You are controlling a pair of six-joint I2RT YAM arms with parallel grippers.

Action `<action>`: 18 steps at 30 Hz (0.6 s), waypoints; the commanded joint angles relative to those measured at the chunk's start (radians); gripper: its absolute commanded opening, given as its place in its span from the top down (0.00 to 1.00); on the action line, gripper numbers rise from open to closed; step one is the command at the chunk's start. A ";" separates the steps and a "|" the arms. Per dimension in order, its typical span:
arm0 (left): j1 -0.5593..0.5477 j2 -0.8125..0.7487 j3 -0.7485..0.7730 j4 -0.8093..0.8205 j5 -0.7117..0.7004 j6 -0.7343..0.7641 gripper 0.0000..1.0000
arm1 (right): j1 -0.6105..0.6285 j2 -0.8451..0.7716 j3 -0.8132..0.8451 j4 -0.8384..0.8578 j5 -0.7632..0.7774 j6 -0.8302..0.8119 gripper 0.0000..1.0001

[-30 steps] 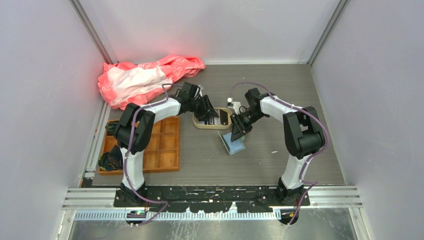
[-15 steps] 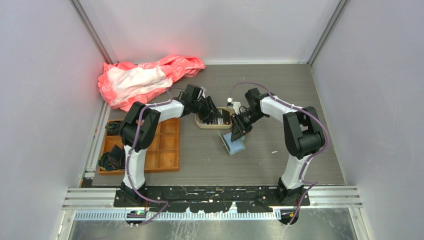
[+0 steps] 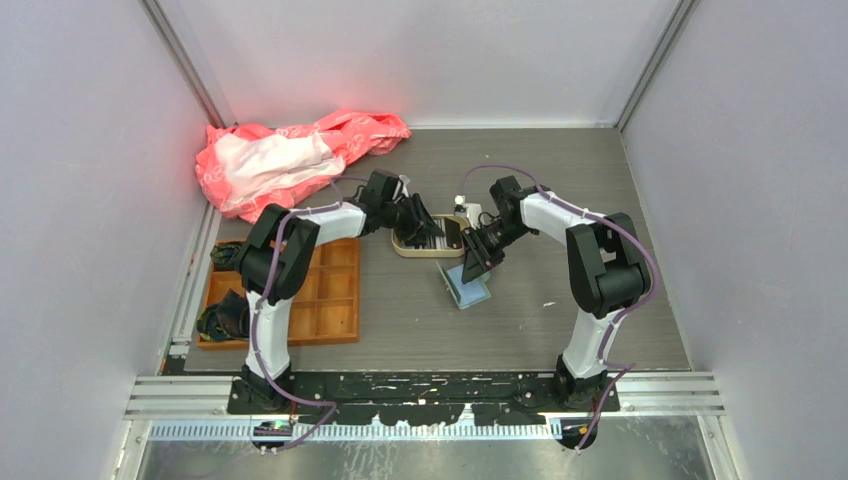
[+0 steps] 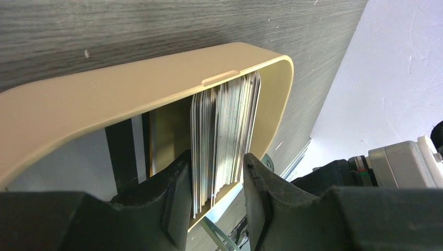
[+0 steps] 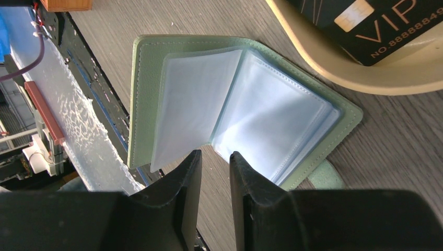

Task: Put the credit cards into the card holder
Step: Pick up the credit card from the storage box.

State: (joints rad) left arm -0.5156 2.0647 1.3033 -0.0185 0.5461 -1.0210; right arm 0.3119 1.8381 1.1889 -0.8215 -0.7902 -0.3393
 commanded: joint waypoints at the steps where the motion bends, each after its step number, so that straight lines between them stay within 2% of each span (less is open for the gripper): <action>1: 0.009 -0.081 -0.019 0.027 0.024 0.001 0.61 | -0.002 -0.049 0.011 -0.008 -0.020 -0.018 0.68; 18: 0.032 -0.130 -0.058 0.039 0.034 0.002 0.71 | -0.005 -0.049 0.011 -0.009 -0.018 -0.020 0.68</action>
State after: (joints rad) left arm -0.4877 1.9907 1.2522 -0.0189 0.5472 -1.0153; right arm 0.3119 1.8381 1.1889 -0.8242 -0.7902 -0.3424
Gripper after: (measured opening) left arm 0.307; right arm 0.322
